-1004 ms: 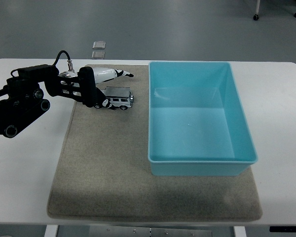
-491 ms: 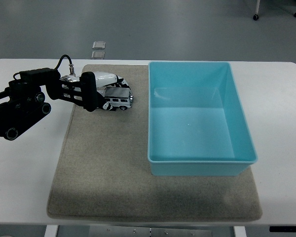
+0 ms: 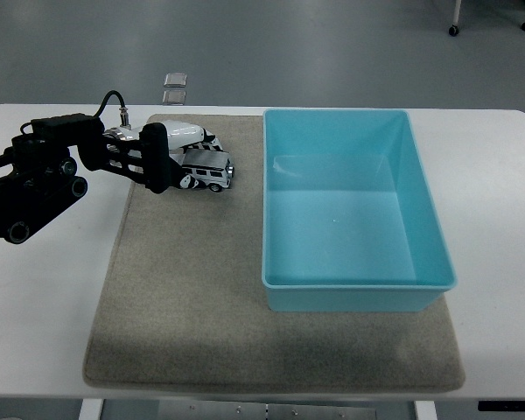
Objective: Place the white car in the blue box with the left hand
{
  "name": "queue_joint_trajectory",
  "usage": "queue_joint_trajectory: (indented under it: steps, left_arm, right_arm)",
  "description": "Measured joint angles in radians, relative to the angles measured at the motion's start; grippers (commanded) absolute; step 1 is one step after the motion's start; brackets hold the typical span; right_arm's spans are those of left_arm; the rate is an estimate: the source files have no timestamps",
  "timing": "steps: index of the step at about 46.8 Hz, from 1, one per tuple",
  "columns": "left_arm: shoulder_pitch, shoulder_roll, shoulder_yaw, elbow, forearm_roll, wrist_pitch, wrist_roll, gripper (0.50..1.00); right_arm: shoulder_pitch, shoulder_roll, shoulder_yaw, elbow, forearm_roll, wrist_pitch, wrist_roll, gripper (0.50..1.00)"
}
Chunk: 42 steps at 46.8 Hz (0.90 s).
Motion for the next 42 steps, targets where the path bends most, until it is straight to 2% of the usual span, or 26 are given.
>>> queue_joint_trajectory:
  steps: [6, 16, 23, 34, 42]
  left_arm:
    - [-0.006, 0.018, -0.004, -0.003, -0.006, -0.006, -0.001, 0.5]
    - [-0.054, 0.121, -0.016, -0.022, -0.015, -0.017, -0.02, 0.5]
    - [-0.096, 0.165, -0.02, -0.024, -0.028, -0.027, -0.022, 0.5]
    - [-0.194, 0.203, -0.042, -0.041, -0.107, -0.144, -0.037, 0.5]
    - [-0.252, 0.201, -0.046, -0.126, -0.146, -0.195, -0.038, 0.5]
  right_arm:
    - [0.0, 0.0, 0.0, 0.0, 0.0, 0.0, 0.0, 0.936]
    - [0.0, 0.0, 0.0, 0.0, 0.0, 0.0, 0.0, 0.936]
    - [0.0, 0.0, 0.0, 0.0, 0.0, 0.0, 0.0, 0.936]
    - [0.0, 0.0, 0.0, 0.0, 0.0, 0.0, 0.0, 0.936]
    - [0.0, 0.0, 0.0, 0.0, 0.0, 0.0, 0.0, 0.936]
